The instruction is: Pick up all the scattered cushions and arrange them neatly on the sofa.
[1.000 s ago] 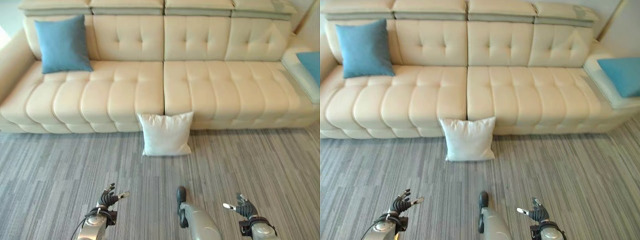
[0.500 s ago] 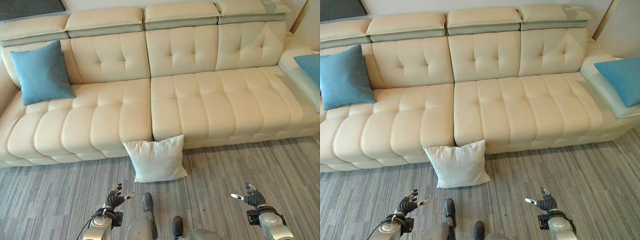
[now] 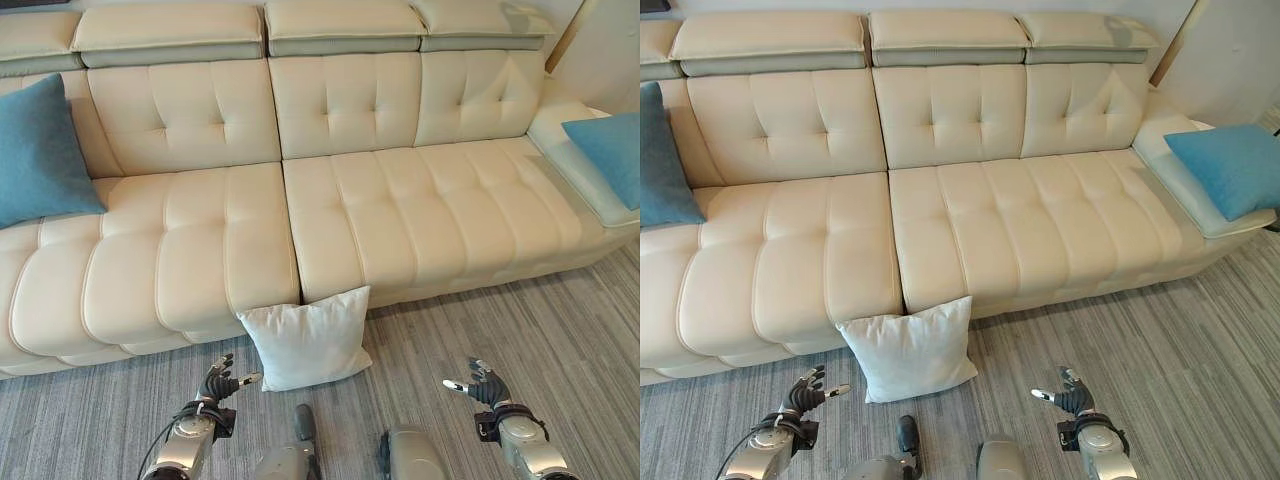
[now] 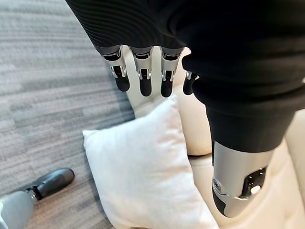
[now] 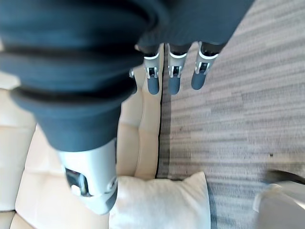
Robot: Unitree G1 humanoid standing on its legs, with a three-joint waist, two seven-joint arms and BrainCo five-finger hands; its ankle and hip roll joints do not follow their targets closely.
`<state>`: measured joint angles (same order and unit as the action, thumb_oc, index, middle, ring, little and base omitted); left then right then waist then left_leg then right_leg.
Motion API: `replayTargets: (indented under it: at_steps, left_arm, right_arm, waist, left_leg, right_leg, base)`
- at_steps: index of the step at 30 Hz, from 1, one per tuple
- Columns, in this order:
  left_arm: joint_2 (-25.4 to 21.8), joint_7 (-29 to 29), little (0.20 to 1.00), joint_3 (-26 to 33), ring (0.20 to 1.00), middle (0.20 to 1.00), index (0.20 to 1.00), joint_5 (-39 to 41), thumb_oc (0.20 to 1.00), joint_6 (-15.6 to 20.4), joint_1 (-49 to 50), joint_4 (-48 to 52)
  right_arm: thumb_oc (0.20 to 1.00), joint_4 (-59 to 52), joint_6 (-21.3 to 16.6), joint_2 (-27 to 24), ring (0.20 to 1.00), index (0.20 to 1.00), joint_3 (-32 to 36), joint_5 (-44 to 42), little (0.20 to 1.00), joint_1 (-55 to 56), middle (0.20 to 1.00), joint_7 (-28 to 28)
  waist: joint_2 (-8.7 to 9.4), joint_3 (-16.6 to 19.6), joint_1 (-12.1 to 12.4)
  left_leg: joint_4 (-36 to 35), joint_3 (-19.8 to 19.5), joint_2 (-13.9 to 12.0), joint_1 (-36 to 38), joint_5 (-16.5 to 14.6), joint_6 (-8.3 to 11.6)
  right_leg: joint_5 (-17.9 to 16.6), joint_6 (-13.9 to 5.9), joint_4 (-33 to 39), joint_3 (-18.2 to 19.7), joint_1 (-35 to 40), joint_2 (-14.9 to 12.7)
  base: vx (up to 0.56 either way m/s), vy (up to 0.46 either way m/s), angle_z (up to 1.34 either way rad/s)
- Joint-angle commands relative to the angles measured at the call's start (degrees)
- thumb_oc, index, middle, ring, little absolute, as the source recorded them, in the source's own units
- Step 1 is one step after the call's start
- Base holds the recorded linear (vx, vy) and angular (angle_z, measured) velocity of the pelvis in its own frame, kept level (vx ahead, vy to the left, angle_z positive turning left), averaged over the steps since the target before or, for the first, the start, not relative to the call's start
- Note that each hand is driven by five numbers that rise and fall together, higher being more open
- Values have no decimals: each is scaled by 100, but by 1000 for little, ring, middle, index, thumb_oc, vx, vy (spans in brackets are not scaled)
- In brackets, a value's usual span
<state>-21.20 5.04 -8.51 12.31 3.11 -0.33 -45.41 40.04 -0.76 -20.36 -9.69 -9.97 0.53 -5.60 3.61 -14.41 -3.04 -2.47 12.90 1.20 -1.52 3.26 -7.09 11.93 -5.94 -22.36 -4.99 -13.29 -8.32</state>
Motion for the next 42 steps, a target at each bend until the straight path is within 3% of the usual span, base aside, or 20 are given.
replayTargets:
  at_steps: [1,2,5,11,14,17,18,19,20,22,24,26,28,29,34,38,42]
  left_arm:
    - [-96,85,1000,143,1000,1000,1000,-132,1000,175,122,73]
    - [-97,46,1000,130,1000,1000,1000,-192,1000,206,106,63]
    - [-86,59,1000,149,1000,1000,1000,-192,1000,233,122,87]
    - [-288,239,1000,359,1000,1000,1000,16,1000,354,-19,345]
    - [-528,573,1000,346,1000,1000,1000,361,1000,533,-654,339]
    - [-634,700,1000,294,1000,1000,1000,571,1000,601,-1013,192]
    - [-719,837,1000,207,1000,1000,1000,750,1000,652,-1362,50]
    - [-767,880,1000,156,1000,1000,1000,849,1000,674,-1559,-87]
    - [-767,880,1000,156,1000,1000,1000,849,1000,674,-1560,-88]
    - [-995,1065,1000,-25,1000,1000,1000,1090,1000,716,-2318,-634]
    - [-1051,1099,1000,-67,1000,1000,1000,1187,1000,722,-2567,-789]
    - [-1233,1219,1000,-188,1000,1000,1000,1515,1000,718,-3389,-1300]
    - [-1290,1257,1000,-164,1000,1000,1000,1623,1000,718,-3579,-1442]
    - [-1325,1292,1000,-241,1000,1000,1000,1828,1000,731,-3946,-1635]
    - [-1585,1260,1000,-611,1000,1000,1000,1926,1000,738,-4675,-1697]
    - [-1603,1232,1000,-1036,1000,1000,1000,1861,1000,711,-5358,-1690]
    - [-1402,1236,1000,-1656,1000,1000,1000,1807,1000,758,-6295,-1540]
  right_arm:
    - [1000,86,-130,-225,1000,1000,-16,69,1000,-189,1000,-52]
    - [1000,91,-122,-291,1000,1000,33,59,1000,-155,1000,-48]
    - [1000,140,-119,-338,1000,1000,58,72,1000,-135,1000,-60]
    - [1000,-113,-211,-572,1000,1000,-24,129,1000,-395,1000,-156]
    - [1000,-207,-327,-790,1000,1000,-266,101,1000,-1140,1000,-404]
    - [1000,-127,-334,-922,1000,1000,-386,39,1000,-1523,1000,-512]
    - [1000,22,-318,-1049,1000,1000,-502,-47,1000,-1931,1000,-640]
    - [1000,187,-322,-1074,1000,1000,-582,-114,1000,-2191,1000,-729]
    - [1000,188,-322,-1074,1000,1000,-583,-115,1000,-2192,1000,-729]
    - [1000,755,-325,-1156,1000,1000,-818,-352,1000,-3068,1000,-984]
    - [1000,988,-331,-1172,1000,1000,-884,-442,1000,-3406,1000,-1063]
    - [1000,1762,-263,-1251,1000,1000,-1114,-719,1000,-4480,1000,-1295]
    - [1000,1998,-242,-1269,1000,1000,-1098,-827,1000,-4749,1000,-1349]
    - [1000,2323,-240,-1239,1000,1000,-1180,-1088,1000,-5314,1000,-1446]
    - [1000,2531,-258,-1027,1000,1000,-1549,-1484,1000,-6259,1000,-1479]
    - [1000,2458,-276,-808,1000,1000,-1874,-1655,1000,-6894,1000,-1493]
    - [1000,2303,-392,-232,1000,1000,-2298,-1798,1000,-7501,1000,-1517]
  waist:
    - [13,-63,-73]
    - [66,-47,-63]
    - [52,-20,-42]
    - [1,-157,124]
    - [-22,-556,225]
    - [-36,-638,228]
    - [-51,-811,227]
    - [-85,-886,228]
    - [-85,-884,228]
    - [-113,-1090,147]
    - [-135,-1122,122]
    - [-196,-1235,42]
    - [-222,-1260,28]
    - [-251,-1339,26]
    - [-326,-1347,130]
    - [-409,-1313,187]
    - [-527,-1274,272]
  left_leg:
    - [756,-240,-77,162,-870,628]
    - [881,-305,18,131,-956,621]
    - [894,-331,42,146,-968,651]
    - [905,-480,13,-190,-926,753]
    - [1437,-530,-66,-1225,-896,806]
    - [1739,-515,-103,-1705,-934,830]
    - [2074,-481,-124,-2155,-966,843]
    - [2327,-507,-160,-2374,-1161,875]
    - [2330,-507,-161,-2378,-1163,874]
    - [2919,-405,-295,-3313,-1235,879]
    - [3137,-395,-344,-3652,-1286,873]
    - [3795,-413,-415,-4663,-1392,836]
    - [4010,-422,-444,-4998,-1453,815]
    - [4394,-434,-459,-5575,-1512,773]
    - [5053,-494,-411,-6624,-1696,661]
    - [5446,-548,-348,-7107,-1775,619]
    - [5657,-608,-286,-7426,-1794,584]
  right_leg:
    - [-839,-53,751,-42,263,372]
    - [-869,-73,1055,110,460,374]
    - [-902,-33,1182,93,558,385]
    - [-915,36,1401,-125,508,330]
    - [-895,119,925,-167,-408,238]
    - [-834,168,650,-178,-857,213]
    - [-798,211,400,-185,-1280,181]
    - [-615,200,111,-140,-1537,211]
    - [-614,200,109,-140,-1540,211]
    - [-508,254,-510,-58,-2523,204]
    - [-468,268,-689,-18,-2858,193]
    - [-375,318,-1311,108,-3837,190]
    - [-327,334,-1511,154,-4164,197]
    - [-261,364,-1885,278,-4729,204]
    - [-82,398,-2500,388,-5739,263]
    - [52,460,-2907,419,-6197,246]
    - [154,503,-3251,411,-6557,187]
  base:
    - [166,-49,13]
    - [163,-48,26]
    - [142,-62,50]
    - [-21,-102,22]
    - [-259,-98,10]
    - [-172,-72,12]
    - [-76,-55,11]
    - [-76,-55,7]
    - [-47,-38,1]
    - [-193,-27,5]
    - [-130,-3,0]
    - [-136,15,-1]
    - [-39,3,1]
    - [-23,-1,-5]
    - [19,-19,-7]
    - [24,-31,2]
    - [32,-31,9]
